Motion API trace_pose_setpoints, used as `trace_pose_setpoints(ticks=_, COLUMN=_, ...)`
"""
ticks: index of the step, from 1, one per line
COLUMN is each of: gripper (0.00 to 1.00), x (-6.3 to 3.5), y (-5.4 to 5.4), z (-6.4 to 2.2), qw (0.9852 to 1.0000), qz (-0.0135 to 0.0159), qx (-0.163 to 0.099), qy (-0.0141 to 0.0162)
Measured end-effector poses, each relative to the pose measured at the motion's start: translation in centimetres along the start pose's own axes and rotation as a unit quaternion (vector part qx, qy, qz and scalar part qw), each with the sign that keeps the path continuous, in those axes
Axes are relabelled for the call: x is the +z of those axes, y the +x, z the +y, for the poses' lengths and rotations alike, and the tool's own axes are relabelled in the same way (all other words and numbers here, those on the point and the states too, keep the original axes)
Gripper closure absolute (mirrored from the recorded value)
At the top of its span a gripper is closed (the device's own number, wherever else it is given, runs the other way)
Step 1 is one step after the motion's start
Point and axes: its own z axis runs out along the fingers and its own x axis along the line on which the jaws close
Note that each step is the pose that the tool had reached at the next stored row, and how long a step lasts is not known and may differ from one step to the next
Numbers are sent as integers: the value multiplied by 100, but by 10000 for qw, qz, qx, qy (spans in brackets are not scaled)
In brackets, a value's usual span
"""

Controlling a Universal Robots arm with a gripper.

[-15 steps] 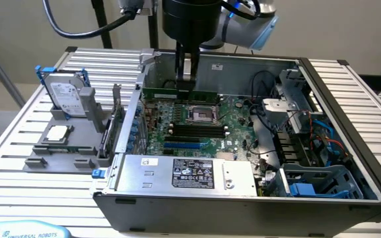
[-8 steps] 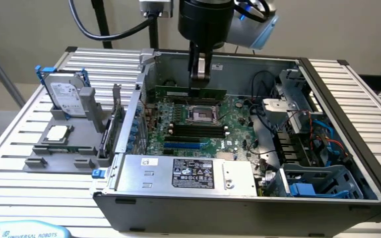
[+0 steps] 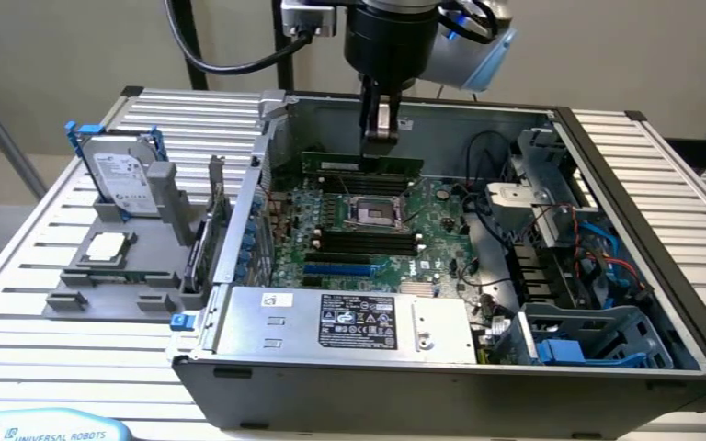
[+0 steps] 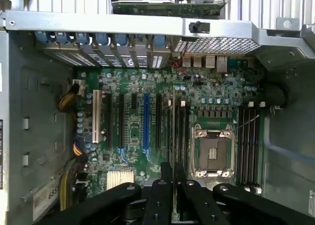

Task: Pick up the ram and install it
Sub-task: 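Pick up the ram and move it above insertion slot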

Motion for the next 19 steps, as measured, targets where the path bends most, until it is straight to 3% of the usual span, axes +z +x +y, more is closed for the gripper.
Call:
trace_pose_setpoints(ticks=9, gripper=87, x=160, y=-219, z=-21, qw=10000, qz=-27, qx=-1, qy=0)
trace_pose_setpoints(ticks=15, gripper=87, x=253, y=-261, z=-53, qw=10000, qz=-34, qx=41, qy=2)
trace_pose_setpoints(ticks=19, gripper=87, x=296, y=-265, z=-126, qw=9999, qz=-36, qx=93, qy=6)
